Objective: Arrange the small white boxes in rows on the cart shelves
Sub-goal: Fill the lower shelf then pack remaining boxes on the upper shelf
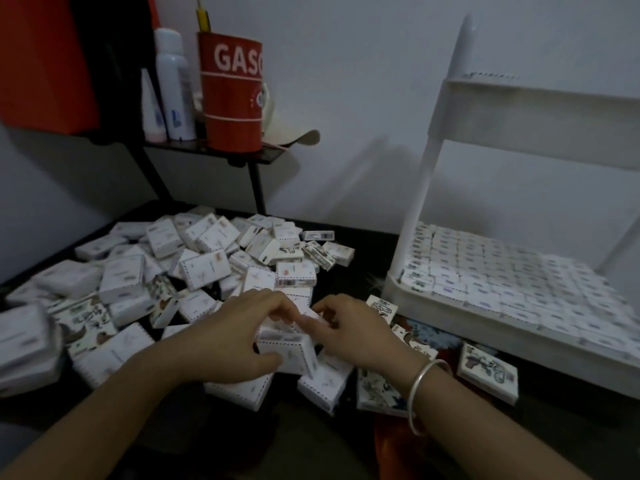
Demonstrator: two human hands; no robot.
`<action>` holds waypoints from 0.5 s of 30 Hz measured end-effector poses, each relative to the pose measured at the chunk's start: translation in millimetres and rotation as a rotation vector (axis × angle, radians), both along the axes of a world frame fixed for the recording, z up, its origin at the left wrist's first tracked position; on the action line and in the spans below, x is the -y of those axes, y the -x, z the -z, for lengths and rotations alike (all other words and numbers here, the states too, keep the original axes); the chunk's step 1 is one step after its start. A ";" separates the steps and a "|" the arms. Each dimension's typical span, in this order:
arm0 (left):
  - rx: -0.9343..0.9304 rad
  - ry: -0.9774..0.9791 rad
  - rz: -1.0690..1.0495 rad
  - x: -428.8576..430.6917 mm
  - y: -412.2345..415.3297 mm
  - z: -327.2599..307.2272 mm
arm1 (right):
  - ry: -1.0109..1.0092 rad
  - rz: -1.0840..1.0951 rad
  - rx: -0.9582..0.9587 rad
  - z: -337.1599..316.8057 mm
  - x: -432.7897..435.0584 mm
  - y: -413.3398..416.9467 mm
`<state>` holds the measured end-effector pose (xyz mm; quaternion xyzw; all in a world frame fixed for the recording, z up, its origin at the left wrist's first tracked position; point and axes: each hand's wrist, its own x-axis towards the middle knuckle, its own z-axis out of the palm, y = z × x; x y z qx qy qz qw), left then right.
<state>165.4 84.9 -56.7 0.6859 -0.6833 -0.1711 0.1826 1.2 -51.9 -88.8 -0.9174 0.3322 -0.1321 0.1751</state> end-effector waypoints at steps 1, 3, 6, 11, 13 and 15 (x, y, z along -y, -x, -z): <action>0.051 0.021 -0.009 0.0 0.5 4.1 | -0.002 0.012 -0.005 2.6 0.2 -2.7; 0.135 0.077 -0.030 1.4 2.1 10.8 | 0.015 0.038 -0.021 4.0 1.2 -6.3; 0.142 0.109 -0.066 5.6 2.6 18.2 | -0.085 0.050 0.020 1.4 3.9 -7.5; -0.141 0.140 -0.129 11.7 -1.4 17.9 | -0.312 0.131 0.226 -4.5 13.2 2.1; -0.283 0.154 -0.143 14.0 -2.2 13.8 | -0.366 0.148 0.305 -10.6 15.7 10.8; -0.393 0.153 -0.147 17.8 1.0 6.1 | -0.424 0.101 0.377 -20.4 16.3 22.4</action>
